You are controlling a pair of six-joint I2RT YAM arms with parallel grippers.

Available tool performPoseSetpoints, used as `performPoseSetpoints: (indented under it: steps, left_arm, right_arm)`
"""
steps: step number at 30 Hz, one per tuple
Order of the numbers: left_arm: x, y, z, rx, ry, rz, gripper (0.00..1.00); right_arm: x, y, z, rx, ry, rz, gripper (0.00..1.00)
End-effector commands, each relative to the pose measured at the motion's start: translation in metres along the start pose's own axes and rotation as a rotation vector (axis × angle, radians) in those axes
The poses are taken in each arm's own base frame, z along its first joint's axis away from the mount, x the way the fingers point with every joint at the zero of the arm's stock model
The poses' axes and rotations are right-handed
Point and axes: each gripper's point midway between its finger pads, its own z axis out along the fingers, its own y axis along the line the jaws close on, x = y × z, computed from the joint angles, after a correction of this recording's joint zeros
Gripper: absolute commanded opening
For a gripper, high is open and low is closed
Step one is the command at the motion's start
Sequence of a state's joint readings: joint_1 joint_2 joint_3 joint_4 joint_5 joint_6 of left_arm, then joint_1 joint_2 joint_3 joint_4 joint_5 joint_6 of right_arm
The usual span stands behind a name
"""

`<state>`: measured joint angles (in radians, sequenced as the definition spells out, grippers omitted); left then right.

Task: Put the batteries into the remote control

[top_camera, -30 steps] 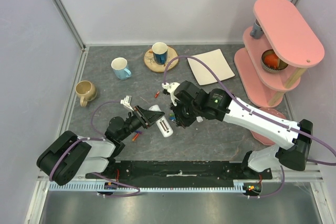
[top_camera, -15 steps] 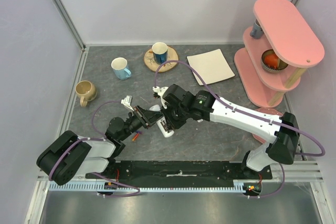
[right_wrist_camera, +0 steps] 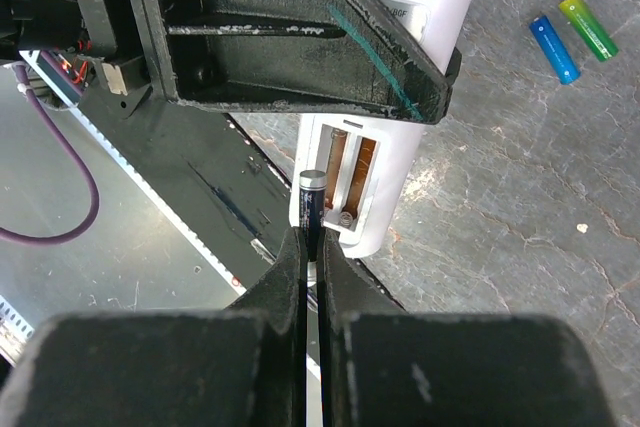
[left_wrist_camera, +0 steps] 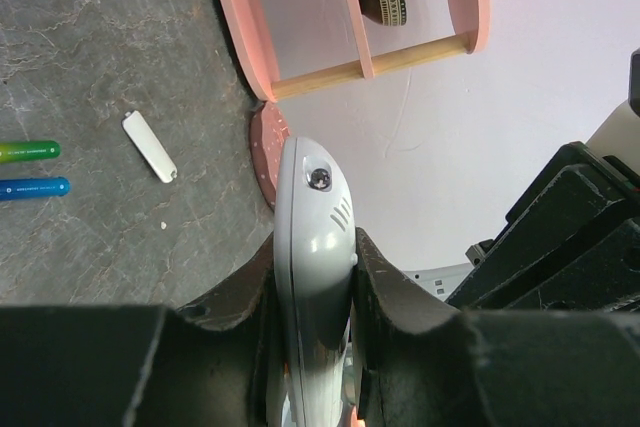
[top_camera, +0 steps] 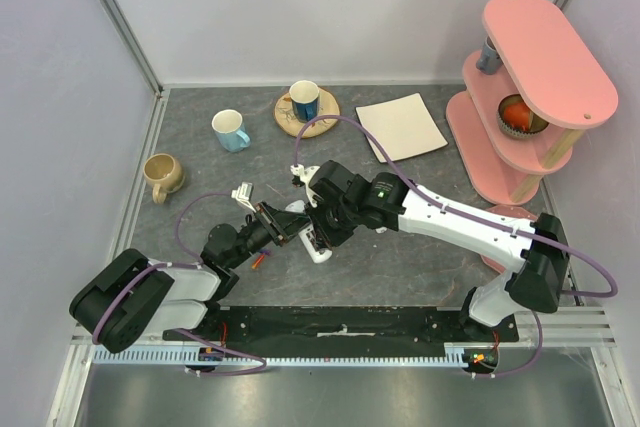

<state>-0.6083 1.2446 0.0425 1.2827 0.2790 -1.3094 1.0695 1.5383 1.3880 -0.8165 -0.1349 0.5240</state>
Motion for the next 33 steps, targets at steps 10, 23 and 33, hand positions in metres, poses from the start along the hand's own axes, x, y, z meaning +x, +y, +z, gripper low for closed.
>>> performPoseSetpoints:
  steps: [10,23,33]
  left_arm:
    - [-0.009,-0.062,-0.008,0.253,-0.05,0.052,0.02]
    - [-0.007,-0.066,-0.009,0.267,-0.044,0.057,0.02]
    - [-0.006,-0.07,-0.011,0.282,-0.044,0.058,0.02]
  right_arm:
    - [0.001,-0.005,0.013,0.026,0.003,0.026,0.0]
    - [-0.006,-0.008,0.025,0.045,-0.025,0.056,0.0]
    - [-0.011,-0.007,0.036,0.046,-0.038,0.081,0.03]
